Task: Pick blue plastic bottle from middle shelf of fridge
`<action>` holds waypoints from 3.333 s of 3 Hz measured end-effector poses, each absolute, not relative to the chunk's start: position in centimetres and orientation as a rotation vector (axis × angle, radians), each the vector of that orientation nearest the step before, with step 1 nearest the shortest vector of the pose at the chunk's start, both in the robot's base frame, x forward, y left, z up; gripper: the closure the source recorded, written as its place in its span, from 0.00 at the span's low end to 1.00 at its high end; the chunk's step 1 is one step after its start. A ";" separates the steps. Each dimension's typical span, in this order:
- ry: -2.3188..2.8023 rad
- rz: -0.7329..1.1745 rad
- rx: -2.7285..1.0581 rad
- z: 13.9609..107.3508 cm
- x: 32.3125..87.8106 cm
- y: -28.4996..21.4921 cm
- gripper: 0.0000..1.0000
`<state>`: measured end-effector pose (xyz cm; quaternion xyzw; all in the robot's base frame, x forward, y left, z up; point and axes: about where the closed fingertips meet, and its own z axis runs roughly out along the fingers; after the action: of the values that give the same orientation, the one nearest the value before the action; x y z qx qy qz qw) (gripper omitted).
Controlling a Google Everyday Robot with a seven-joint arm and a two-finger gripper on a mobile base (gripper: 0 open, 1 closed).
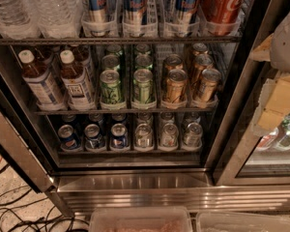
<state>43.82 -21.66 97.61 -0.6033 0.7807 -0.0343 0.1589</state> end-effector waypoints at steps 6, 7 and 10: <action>1.804 0.639 -1.560 78.7 39.0 -6.5 0.00; 1.597 0.798 -1.468 82.1 37.4 -2.7 0.00; 1.486 0.915 -1.103 81.8 37.8 -0.7 0.00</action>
Offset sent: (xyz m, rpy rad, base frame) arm -0.0062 0.0554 -0.1125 0.1022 0.1232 0.0573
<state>37.75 -0.69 81.79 -0.4585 0.6181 0.3805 0.5128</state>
